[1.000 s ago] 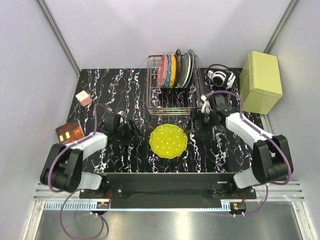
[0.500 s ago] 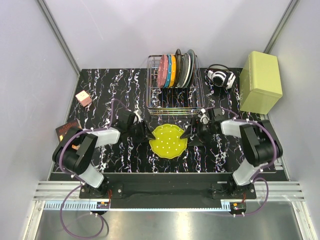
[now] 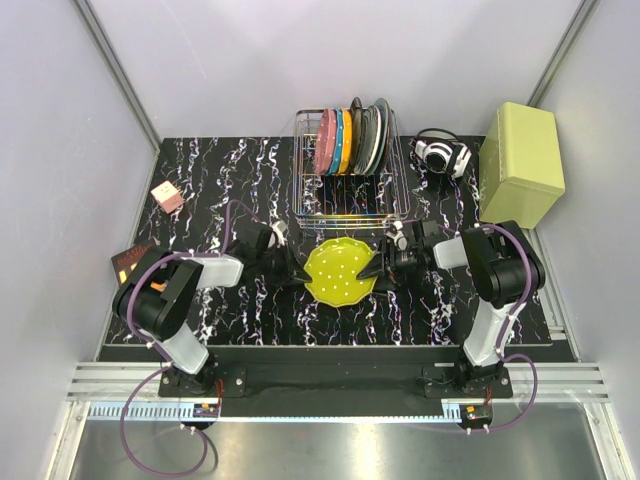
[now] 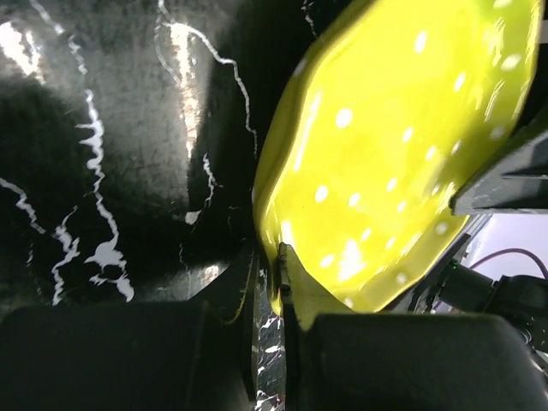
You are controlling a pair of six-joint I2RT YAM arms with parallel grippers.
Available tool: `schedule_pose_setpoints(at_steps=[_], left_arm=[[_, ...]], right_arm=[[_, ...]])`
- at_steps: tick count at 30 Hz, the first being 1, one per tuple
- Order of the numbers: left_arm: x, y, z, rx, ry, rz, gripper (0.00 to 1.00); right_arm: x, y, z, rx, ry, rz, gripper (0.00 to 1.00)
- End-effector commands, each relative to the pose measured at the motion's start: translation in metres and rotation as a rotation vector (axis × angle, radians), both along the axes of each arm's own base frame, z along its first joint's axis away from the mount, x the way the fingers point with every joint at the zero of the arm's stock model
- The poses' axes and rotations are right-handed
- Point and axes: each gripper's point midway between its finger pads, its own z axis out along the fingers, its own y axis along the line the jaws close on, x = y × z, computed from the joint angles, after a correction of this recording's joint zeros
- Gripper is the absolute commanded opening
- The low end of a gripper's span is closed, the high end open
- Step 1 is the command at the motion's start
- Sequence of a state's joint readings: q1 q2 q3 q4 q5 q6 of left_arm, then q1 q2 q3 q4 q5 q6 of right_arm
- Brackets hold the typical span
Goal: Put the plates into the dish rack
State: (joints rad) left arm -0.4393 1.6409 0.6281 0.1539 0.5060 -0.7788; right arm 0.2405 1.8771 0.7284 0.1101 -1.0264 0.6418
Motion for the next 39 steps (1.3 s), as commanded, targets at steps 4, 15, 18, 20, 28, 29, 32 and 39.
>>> schedule_pose_setpoints(at_steps=[4, 15, 18, 20, 28, 29, 32, 39], left_arm=[[-0.028, 0.008, -0.023, 0.055, 0.066, -0.088, 0.00], [-0.034, 0.013, -0.017, 0.068, 0.034, -0.111, 0.00], [-0.032, 0.012, -0.014, 0.067, 0.019, -0.114, 0.01], [-0.030, 0.010, -0.012, 0.067, 0.009, -0.121, 0.01], [-0.013, 0.019, -0.008, 0.175, -0.071, -0.114, 0.41], [-0.008, 0.021, -0.006, 0.195, -0.097, -0.116, 0.47], [0.000, 0.025, -0.001, 0.224, -0.161, -0.118, 0.53], [0.031, 0.036, 0.040, 0.290, -0.330, -0.111, 0.65]], right_arm=[[0.025, -0.008, -0.016, -0.133, -0.118, -0.101, 0.61], [0.045, 0.000, 0.018, -0.074, -0.188, -0.126, 0.37], [0.045, 0.001, 0.024, -0.055, -0.206, -0.114, 0.33], [0.045, 0.003, 0.029, -0.033, -0.227, -0.105, 0.18], [0.046, 0.012, 0.086, 0.052, -0.318, -0.051, 0.00], [0.045, 0.011, 0.105, 0.059, -0.388, -0.040, 0.00], [0.042, 0.010, 0.140, 0.055, -0.499, -0.009, 0.00], [0.030, 0.002, 0.165, 0.008, -0.564, 0.025, 0.00]])
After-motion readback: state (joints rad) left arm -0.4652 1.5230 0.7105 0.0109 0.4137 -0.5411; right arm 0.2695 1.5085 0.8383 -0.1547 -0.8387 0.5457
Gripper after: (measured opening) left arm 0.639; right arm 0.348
